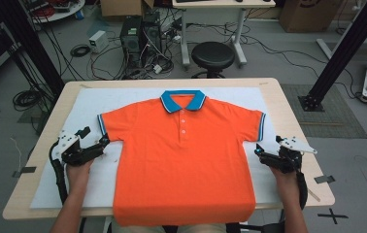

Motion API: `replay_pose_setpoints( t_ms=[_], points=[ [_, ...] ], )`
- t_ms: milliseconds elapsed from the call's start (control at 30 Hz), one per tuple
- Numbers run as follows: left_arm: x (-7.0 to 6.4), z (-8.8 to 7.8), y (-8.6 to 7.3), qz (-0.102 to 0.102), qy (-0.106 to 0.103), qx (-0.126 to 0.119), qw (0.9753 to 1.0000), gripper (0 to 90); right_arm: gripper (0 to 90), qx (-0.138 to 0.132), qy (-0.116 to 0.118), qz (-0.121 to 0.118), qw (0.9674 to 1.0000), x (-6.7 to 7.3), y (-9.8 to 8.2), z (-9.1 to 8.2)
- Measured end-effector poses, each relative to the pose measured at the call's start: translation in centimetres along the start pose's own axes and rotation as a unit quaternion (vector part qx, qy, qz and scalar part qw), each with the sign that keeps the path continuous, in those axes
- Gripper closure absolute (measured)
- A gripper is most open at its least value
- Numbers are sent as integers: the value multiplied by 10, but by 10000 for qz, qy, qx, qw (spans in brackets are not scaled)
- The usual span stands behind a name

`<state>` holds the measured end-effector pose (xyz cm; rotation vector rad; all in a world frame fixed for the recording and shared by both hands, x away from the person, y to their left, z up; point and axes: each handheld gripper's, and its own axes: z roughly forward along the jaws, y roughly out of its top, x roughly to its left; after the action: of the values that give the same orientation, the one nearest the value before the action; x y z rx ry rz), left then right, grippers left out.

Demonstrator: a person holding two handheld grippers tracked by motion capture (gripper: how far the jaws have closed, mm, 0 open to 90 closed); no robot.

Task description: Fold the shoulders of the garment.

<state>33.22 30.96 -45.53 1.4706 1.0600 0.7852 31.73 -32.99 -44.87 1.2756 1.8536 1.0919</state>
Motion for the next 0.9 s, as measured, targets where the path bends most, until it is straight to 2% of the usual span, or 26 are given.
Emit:
replay_pose_setpoints(
  t_ms=[200,467,533,667,800,833,867,900],
  points=[
    [1,1,0,-59,39,43,10000,184,158,-42,-33,56,10000,-1,0,-1],
    [0,2,1,-11,42,71,10000,184,158,-17,-18,80,10000,-1,0,0],
    [0,1,0,8,15,61,10000,184,158,74,19,113,9999,-2,1,1],
    [-1,2,1,28,32,72,10000,184,158,13,-23,155,9999,-2,0,0],
    [-1,2,1,22,31,94,9999,184,158,122,15,372,9992,-4,2,1],
    [-1,2,1,21,36,99,9999,184,158,189,93,457,9987,-3,5,3],
    [-1,2,1,30,28,113,9999,184,158,189,93,457,9987,-3,5,3],
    [-1,3,1,36,11,127,9999,184,158,207,178,452,9986,2,12,3]
  ],
)
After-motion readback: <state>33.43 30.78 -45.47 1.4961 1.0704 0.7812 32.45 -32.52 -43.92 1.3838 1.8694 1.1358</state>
